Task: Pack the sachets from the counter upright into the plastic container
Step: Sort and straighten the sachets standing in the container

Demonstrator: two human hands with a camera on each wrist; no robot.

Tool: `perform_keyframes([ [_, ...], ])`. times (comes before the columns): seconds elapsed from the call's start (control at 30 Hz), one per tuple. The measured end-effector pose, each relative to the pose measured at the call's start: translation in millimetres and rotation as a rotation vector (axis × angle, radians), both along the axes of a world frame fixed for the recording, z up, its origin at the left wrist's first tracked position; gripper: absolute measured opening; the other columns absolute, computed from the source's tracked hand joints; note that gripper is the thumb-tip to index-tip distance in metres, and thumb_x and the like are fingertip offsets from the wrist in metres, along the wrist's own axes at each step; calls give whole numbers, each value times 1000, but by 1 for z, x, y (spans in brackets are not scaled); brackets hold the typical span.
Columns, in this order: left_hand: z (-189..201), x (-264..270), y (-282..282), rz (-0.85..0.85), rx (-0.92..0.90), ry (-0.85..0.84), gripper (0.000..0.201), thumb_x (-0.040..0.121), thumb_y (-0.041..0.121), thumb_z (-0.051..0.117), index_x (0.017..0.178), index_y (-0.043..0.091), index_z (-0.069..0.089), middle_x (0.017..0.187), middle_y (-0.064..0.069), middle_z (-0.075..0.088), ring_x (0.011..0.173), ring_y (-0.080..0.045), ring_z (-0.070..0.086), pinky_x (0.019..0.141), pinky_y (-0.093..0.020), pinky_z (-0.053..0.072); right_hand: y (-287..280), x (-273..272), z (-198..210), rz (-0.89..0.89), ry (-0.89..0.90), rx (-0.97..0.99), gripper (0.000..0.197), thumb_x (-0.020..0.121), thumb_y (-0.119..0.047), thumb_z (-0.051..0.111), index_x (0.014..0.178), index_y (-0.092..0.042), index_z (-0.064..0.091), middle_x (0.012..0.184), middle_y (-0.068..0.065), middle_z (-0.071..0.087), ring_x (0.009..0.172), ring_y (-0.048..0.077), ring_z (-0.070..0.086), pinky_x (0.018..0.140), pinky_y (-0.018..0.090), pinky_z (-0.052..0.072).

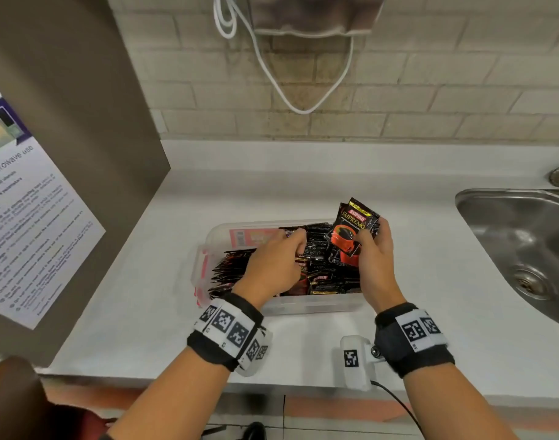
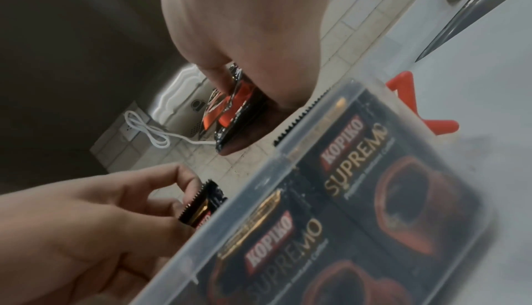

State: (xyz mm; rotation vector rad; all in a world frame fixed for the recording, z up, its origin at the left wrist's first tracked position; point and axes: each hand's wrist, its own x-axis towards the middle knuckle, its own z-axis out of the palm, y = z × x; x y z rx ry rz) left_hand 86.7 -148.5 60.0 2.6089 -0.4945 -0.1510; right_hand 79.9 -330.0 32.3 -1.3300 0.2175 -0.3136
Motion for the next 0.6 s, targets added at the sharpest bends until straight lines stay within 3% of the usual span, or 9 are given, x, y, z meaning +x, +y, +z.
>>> perform_keyframes([
  [0.17, -10, -5, -1, 58, 190, -36, 35, 87, 3, 61, 101, 26, 38, 105, -3, 49, 84, -26, 55, 70, -41, 53, 5, -7, 1, 44, 28, -54, 32, 99, -11, 46, 128, -24, 52, 107, -2, 71, 93, 15, 73, 66, 33, 60],
  [0.37, -20, -4, 2, 10, 226, -80, 41, 87, 2, 65, 117, 19, 44, 110, -7, 54, 87, -27, 58, 74, -44, 55, 13, -8, 5, 105, 48, -54, 34, 99, -10, 51, 130, -23, 53, 105, -1, 71, 86, 11, 73, 58, 24, 55],
  [0.47, -25, -4, 2, 12, 222, -95, 38, 89, 10, 69, 116, 19, 44, 110, -8, 56, 86, -27, 58, 76, -42, 53, 14, -9, 6, 114, 59, -63, 34, 99, -10, 51, 130, -23, 53, 101, -5, 72, 83, 10, 72, 58, 25, 55],
  [0.6, -26, -2, 5, -3, 213, -100, 34, 88, 20, 73, 100, 23, 41, 106, -4, 55, 92, -25, 57, 80, -38, 44, 13, -9, 7, 115, 57, -64, 33, 100, -10, 51, 130, -23, 53, 105, -1, 70, 86, 12, 72, 59, 24, 55],
])
